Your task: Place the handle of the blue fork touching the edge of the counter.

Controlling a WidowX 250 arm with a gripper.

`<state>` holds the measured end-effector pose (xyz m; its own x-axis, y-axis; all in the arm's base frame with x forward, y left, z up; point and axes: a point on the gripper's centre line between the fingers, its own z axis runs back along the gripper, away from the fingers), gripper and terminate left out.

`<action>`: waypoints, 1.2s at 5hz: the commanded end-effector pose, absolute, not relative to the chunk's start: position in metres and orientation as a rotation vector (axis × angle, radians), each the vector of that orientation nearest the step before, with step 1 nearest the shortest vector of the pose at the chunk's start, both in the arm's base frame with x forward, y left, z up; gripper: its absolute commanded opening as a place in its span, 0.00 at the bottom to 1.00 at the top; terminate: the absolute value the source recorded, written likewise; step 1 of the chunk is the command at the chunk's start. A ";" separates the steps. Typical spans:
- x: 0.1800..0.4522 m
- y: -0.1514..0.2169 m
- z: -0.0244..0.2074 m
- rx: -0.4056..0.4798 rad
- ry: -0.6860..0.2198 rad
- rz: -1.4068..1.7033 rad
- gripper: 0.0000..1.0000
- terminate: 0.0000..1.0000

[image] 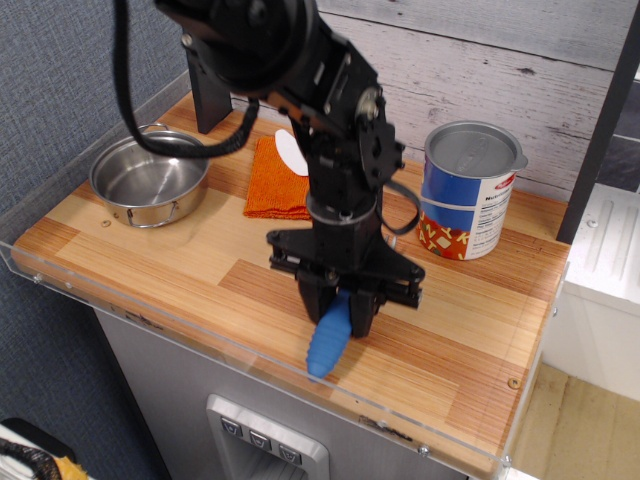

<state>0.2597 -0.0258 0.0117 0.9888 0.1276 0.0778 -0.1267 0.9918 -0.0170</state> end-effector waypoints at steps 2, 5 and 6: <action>0.274 -0.023 0.014 -0.015 -0.101 0.123 1.00 0.00; 0.275 -0.020 0.034 -0.011 -0.099 0.050 1.00 0.00; 0.278 -0.019 0.060 -0.007 -0.124 0.034 1.00 0.00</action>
<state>0.2694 -0.0235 0.0491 0.9968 0.0217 0.0765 -0.0214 0.9998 -0.0050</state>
